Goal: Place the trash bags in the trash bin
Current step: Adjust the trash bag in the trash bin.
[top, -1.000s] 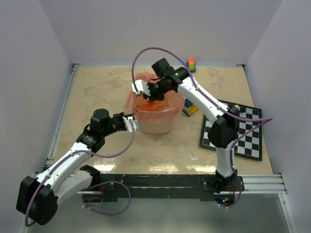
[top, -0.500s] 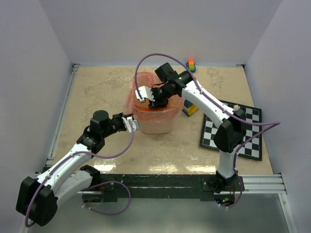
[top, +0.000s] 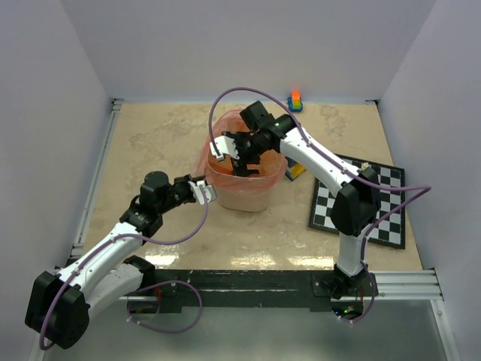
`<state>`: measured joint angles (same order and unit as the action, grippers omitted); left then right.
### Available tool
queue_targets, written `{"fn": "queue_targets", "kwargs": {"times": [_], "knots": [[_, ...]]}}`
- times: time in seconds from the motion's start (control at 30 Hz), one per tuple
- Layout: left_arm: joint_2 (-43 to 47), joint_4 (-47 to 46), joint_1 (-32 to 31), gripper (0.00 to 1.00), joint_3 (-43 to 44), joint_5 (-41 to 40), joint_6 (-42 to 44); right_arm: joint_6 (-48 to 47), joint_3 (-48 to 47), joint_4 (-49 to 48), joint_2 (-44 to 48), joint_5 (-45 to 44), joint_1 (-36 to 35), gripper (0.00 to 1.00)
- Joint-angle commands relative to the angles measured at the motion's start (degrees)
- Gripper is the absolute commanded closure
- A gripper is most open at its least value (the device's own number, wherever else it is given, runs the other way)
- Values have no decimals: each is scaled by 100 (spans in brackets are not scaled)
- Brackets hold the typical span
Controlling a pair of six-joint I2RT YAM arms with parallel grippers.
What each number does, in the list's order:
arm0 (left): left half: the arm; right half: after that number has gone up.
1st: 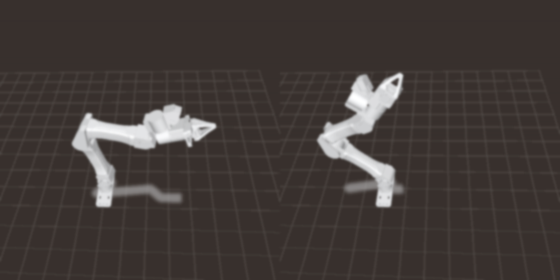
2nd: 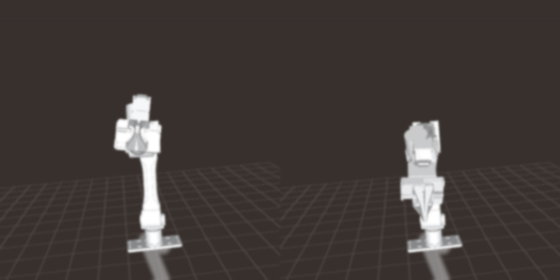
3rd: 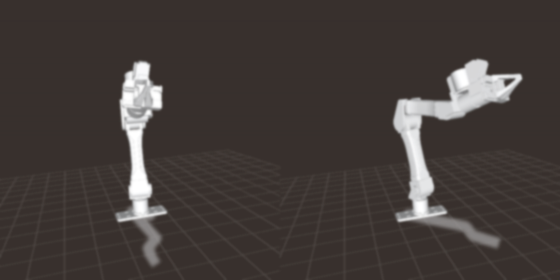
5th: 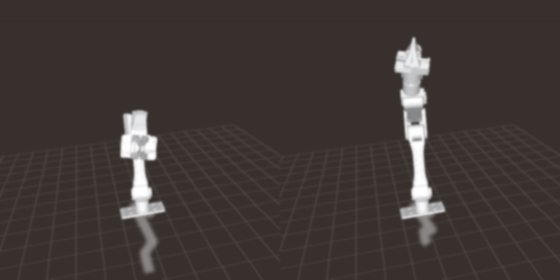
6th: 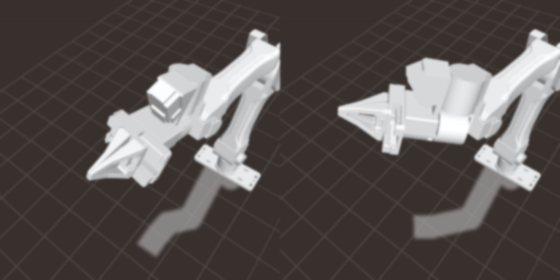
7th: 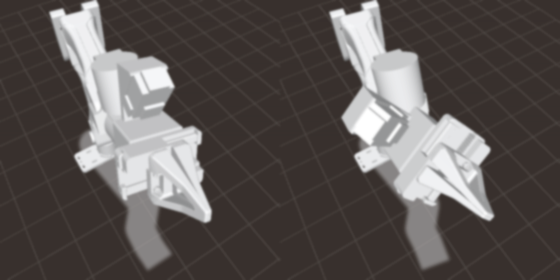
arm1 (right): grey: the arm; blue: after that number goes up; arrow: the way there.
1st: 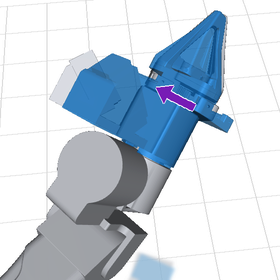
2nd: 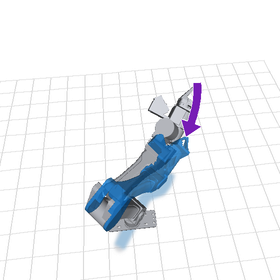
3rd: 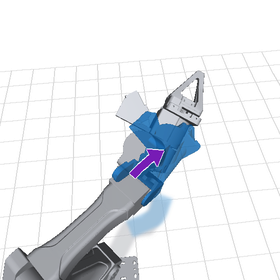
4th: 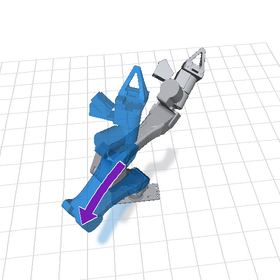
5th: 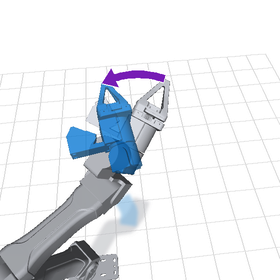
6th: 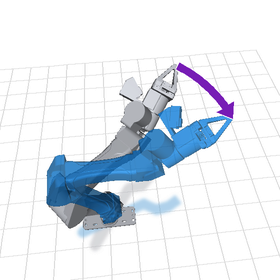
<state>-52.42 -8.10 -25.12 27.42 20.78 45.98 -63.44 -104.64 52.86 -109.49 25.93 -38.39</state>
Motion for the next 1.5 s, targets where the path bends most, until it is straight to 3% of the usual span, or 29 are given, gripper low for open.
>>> {"fn": "queue_targets", "kwargs": {"times": [0.0, 0.27, 0.43, 0.53, 0.6, 0.7, 1.03, 1.17, 1.47], "knots": [[30, -17, 34, 100, 79, -56, -142, -19, -284, 153, 42, 96, -11, 2], [294, 98, 43, 100, 352, -135, -352, -63, -1426, 848, 507, 123, 104, 4], [215, 238, 43, 100, 440, -205, -203, 119, -1647, 350, 921, 605, 673, 5], [180, 300, 43, 100, 396, -232, -142, 1077, -2111, -389, 597, 1052, 1209, 11], [171, 326, 43, 100, 404, -214, -150, 1421, -2821, -391, 115, 1361, 1421, 16], [110, 361, 43, 100, 457, -223, -150, 1317, -3492, -154, -475, 1581, 1449, 16], [-13, 449, 43, 100, 659, -311, 8, 710, -3423, 23, -626, 2021, 1440, 18], [-92, 388, 43, 100, 668, -346, 25, 701, -3019, -162, -547, 2003, 1440, 27], [-216, 397, 43, 100, 739, -355, 61, 876, -3212, -293, -986, 2126, 1440, 52]]}}
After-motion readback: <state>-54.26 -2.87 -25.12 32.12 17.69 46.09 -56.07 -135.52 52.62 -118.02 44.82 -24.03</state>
